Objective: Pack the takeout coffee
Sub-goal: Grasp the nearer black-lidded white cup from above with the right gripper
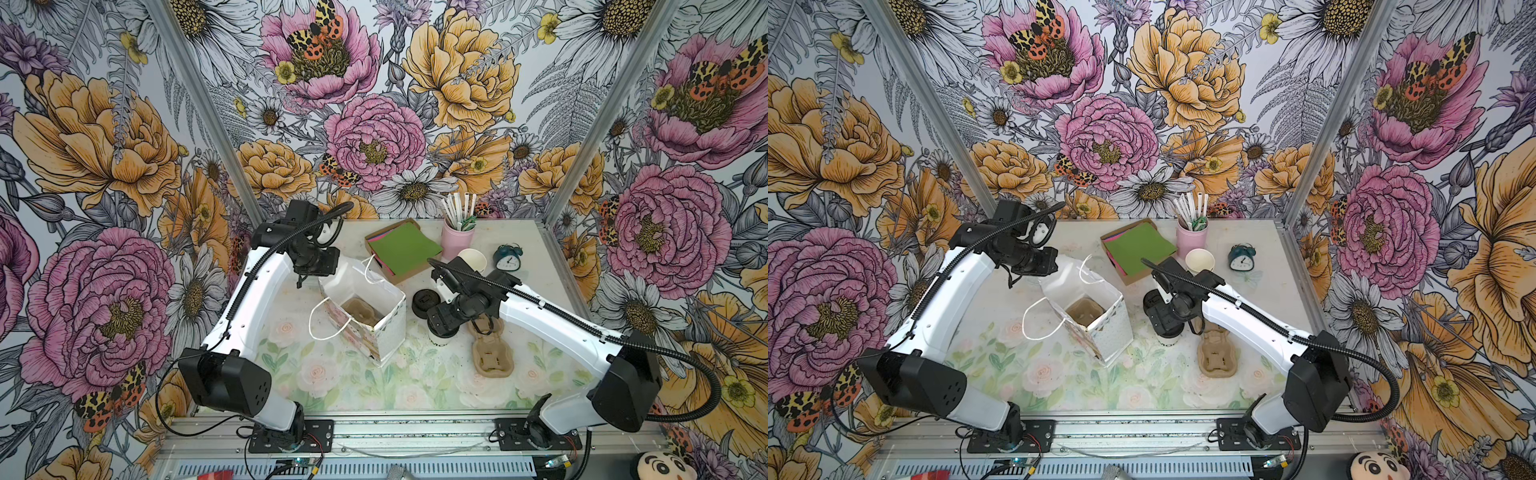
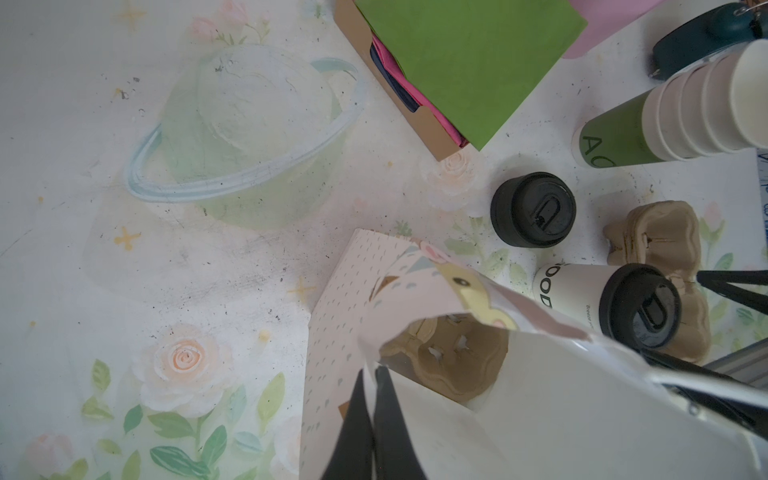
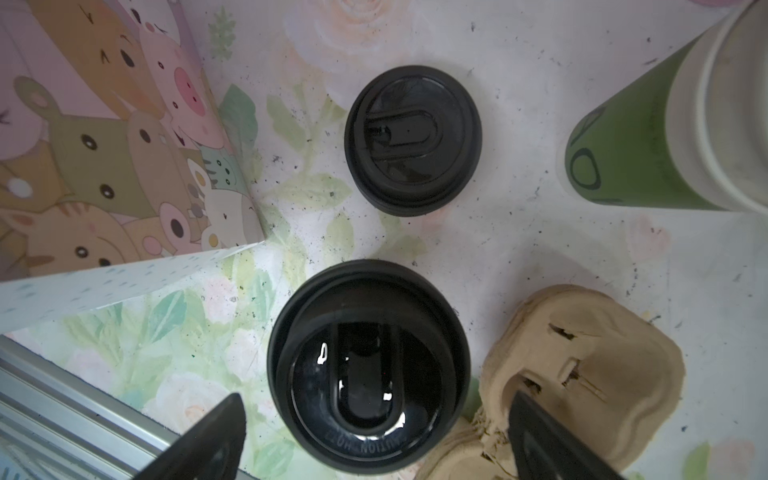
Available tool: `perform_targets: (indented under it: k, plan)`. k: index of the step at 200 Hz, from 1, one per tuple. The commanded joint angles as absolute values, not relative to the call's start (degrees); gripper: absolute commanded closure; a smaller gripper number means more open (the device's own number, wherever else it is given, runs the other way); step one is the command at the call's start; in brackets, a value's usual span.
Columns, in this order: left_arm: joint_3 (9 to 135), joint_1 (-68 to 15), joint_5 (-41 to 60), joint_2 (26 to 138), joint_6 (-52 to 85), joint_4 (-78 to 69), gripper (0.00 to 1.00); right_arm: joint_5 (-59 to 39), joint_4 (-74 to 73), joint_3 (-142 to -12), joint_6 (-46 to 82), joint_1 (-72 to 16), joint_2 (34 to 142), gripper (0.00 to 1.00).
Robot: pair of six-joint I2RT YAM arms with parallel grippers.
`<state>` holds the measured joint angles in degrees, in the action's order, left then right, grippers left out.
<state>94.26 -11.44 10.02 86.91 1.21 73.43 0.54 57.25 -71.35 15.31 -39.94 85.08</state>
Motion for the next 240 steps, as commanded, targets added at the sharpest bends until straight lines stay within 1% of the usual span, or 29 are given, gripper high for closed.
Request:
perform_targets:
  k: [1, 88, 176, 240]
  plan:
    - [92.95, -12.41, 11.61, 86.92, 1.76, 74.14, 1.00, 0.09, 58.32, -73.11, 14.30, -40.34, 86.50, 0.01]
    - [93.21, -13.71, 11.73, 88.05, 2.04, 74.00, 1.00, -1.84, 58.71, -73.73, 13.18, -40.34, 90.58, 0.01]
    - [93.06, -13.79, 11.45, 88.24, 2.11, 74.01, 1.00, -0.11, 58.62, -74.37, 12.92, -40.43, 93.69, 0.01]
    - [92.94, -13.87, 11.55, 88.51, 2.55, 74.00, 1.00, 0.88, 58.54, -74.10, 12.92, -40.43, 94.04, 0.13]
